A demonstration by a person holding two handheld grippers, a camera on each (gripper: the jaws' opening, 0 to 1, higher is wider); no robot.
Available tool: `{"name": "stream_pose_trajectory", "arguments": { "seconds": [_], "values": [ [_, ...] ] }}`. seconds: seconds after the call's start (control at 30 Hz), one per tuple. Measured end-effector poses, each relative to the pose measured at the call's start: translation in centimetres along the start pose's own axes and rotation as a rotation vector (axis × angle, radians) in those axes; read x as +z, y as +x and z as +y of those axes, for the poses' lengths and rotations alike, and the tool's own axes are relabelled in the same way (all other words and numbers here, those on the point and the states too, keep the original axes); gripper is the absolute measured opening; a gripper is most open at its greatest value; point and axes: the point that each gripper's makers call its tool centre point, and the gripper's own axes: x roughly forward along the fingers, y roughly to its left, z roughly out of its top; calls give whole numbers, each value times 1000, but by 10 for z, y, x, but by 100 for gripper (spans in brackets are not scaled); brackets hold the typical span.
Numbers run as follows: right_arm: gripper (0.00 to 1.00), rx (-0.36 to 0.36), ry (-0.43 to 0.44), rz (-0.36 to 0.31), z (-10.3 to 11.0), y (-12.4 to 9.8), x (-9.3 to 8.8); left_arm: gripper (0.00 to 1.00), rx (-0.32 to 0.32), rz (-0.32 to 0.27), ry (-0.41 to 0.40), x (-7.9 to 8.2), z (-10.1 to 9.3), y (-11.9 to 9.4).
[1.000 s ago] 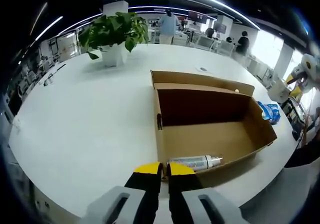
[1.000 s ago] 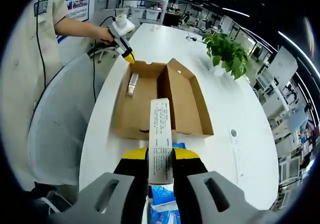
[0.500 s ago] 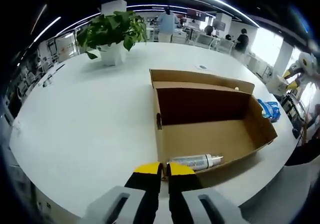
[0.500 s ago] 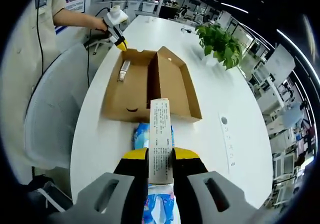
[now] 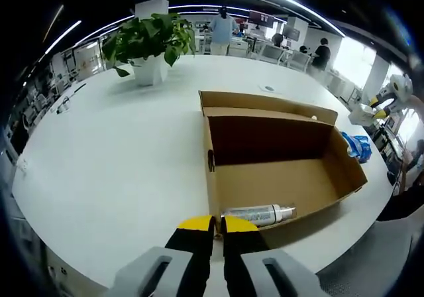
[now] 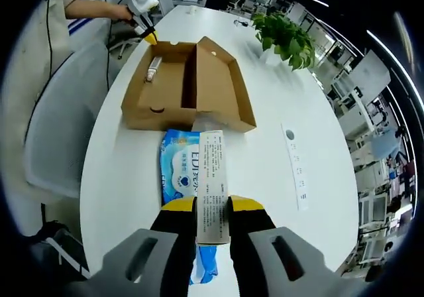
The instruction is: Operate the shoe box by opening the lid, removing the specified soft item, and placing it in the target area until the item is outside and the box remains undamaged.
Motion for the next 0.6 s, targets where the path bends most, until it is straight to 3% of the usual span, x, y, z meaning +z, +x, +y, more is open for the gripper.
{"name": "stream_pose_trajectory", "arguments": {
  "seconds": [0.6],
  "values": [
    [15,24,21,114,-26,27,-66,4,4,22,7,0,2,2]
  ]
}}
